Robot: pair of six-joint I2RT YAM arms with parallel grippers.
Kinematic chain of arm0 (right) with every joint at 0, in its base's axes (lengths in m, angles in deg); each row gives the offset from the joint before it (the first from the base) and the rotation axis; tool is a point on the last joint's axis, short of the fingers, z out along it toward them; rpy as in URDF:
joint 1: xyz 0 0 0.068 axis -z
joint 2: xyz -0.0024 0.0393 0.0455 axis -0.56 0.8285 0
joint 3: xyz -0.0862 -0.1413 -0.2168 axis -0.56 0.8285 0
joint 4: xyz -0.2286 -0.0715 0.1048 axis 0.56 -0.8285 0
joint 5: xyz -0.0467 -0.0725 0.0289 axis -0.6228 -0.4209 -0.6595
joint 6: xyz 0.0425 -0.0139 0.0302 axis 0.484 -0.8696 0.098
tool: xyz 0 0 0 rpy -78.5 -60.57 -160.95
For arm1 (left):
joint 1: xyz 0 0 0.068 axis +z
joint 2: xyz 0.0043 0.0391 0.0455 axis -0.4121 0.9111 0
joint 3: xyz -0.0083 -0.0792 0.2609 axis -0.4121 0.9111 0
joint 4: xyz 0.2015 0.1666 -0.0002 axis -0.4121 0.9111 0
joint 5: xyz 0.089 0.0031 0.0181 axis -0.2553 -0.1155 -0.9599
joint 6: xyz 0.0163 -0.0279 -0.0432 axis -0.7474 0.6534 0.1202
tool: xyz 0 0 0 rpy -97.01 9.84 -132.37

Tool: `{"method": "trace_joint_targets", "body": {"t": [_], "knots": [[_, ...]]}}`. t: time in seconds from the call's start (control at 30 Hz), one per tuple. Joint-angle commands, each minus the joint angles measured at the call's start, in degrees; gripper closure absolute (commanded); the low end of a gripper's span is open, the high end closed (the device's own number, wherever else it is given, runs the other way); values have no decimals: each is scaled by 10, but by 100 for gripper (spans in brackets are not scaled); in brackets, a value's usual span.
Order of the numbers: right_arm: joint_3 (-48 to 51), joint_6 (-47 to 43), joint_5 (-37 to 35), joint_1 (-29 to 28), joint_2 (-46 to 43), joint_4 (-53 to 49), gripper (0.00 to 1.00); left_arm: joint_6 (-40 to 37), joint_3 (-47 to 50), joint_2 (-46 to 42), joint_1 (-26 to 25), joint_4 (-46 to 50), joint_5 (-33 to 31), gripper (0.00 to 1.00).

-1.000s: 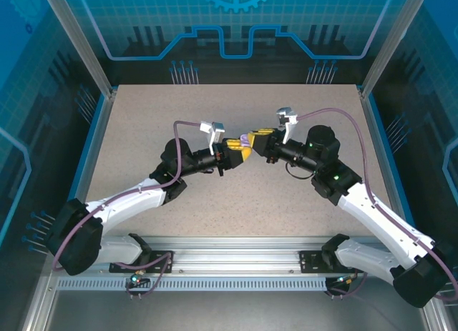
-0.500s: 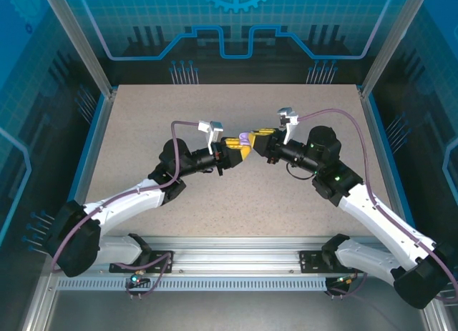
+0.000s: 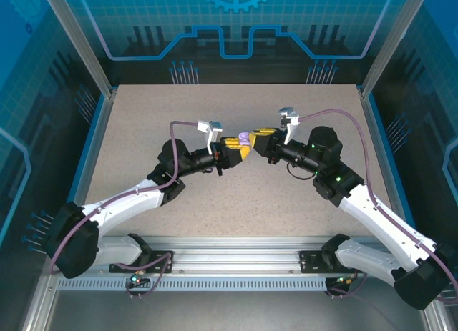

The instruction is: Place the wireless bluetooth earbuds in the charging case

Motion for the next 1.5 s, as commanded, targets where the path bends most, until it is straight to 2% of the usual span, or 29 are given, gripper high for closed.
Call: {"method": "trace_joint_targets", "body": {"t": [0.0, 0.77, 1.47], "knots": [[6, -10, -4, -7, -9, -21, 80, -1, -1, -19, -3, -29, -24, 99], [7, -9, -2, -8, -11, -31, 82, 0, 7, -19, -3, -48, -37, 99], [7, 58, -8, -8, -18, 34, 83, -21, 1, 0, -4, -64, -25, 100]]}}
